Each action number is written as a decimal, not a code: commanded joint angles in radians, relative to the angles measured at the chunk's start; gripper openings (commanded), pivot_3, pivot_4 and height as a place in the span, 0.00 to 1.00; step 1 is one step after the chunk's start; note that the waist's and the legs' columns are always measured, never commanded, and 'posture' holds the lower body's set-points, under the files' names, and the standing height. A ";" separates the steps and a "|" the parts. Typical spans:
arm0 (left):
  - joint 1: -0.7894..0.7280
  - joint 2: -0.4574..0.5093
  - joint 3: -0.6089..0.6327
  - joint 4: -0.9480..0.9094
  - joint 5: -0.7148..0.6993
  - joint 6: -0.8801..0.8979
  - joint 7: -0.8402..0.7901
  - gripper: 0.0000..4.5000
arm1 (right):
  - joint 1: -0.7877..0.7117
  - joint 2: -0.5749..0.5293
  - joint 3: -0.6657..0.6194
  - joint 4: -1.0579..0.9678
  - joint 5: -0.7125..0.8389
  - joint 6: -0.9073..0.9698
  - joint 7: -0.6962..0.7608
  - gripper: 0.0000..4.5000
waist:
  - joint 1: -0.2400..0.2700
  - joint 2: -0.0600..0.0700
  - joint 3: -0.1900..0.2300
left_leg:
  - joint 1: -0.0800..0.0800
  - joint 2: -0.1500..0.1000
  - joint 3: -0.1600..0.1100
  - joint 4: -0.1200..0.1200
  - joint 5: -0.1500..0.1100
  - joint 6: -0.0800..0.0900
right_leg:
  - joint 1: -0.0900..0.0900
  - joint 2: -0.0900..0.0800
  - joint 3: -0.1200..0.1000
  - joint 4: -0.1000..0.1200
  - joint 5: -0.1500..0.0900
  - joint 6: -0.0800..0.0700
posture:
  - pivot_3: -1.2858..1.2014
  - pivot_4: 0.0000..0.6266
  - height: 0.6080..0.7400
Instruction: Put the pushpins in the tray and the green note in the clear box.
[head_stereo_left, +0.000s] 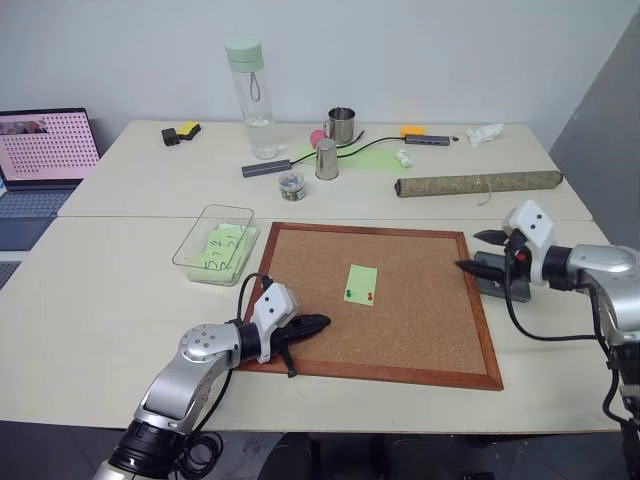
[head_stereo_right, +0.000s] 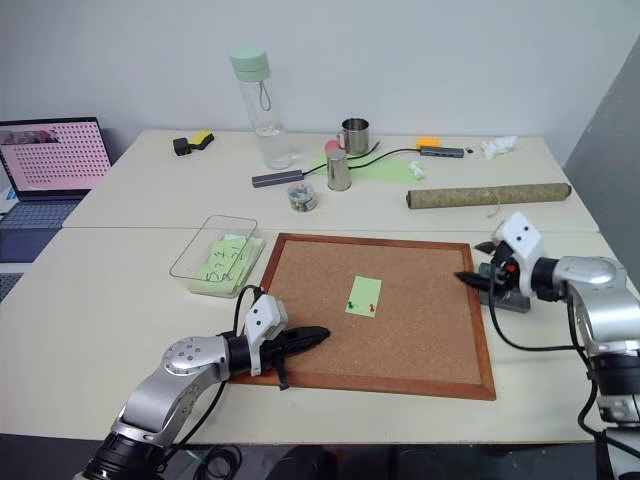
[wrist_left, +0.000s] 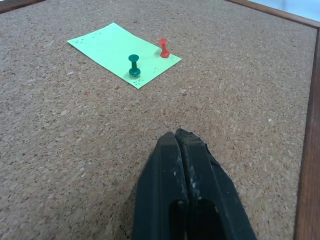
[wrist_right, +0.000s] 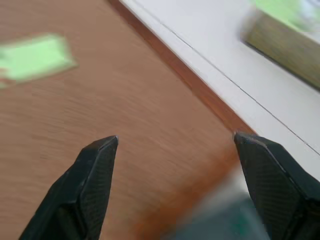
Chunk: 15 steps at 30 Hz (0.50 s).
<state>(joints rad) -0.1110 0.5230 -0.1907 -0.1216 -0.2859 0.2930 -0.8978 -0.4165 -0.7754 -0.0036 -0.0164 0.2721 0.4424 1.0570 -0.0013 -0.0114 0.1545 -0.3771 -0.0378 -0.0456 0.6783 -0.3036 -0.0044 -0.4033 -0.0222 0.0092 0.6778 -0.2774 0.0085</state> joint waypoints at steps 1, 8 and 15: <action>0.028 0.006 -0.039 0.037 0.033 0.026 -0.007 0.00 | 0.002 0.076 0.092 -0.130 0.013 0.013 -0.016 0.86 | 0.000 0.000 0.000 | 0.000 0.000 0.000 0.000 0.000 0.000 | 0.000 0.000 0.000 0.000 0.000 0.000 | 0.52 0.24 1.00; 0.025 0.012 -0.038 0.036 0.037 0.024 -0.009 0.00 | -0.063 0.216 0.254 -0.020 -0.085 -0.048 -0.043 0.86 | -0.001 0.000 0.000 | 0.000 0.000 0.000 0.000 0.000 0.000 | 0.000 0.000 0.000 0.000 0.000 0.000 | 0.52 0.24 1.00; 0.036 0.017 -0.033 0.026 0.040 0.023 -0.004 0.00 | -0.093 0.280 0.260 0.095 -0.081 -0.076 -0.025 0.86 | -0.001 0.000 0.000 | 0.000 0.000 0.000 0.000 0.000 0.000 | -0.001 0.000 0.000 0.000 0.000 0.000 | 0.52 0.24 1.00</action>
<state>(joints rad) -0.1117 0.5242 -0.1909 -0.1243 -0.2814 0.2929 -0.9023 -0.4909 -0.5050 0.2672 0.0704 0.1785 0.3868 1.0222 -0.0022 -0.0115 0.1544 -0.3768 -0.0380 -0.0460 0.6783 -0.3035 -0.0046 -0.4041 -0.0222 0.0090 0.6778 -0.2773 0.0084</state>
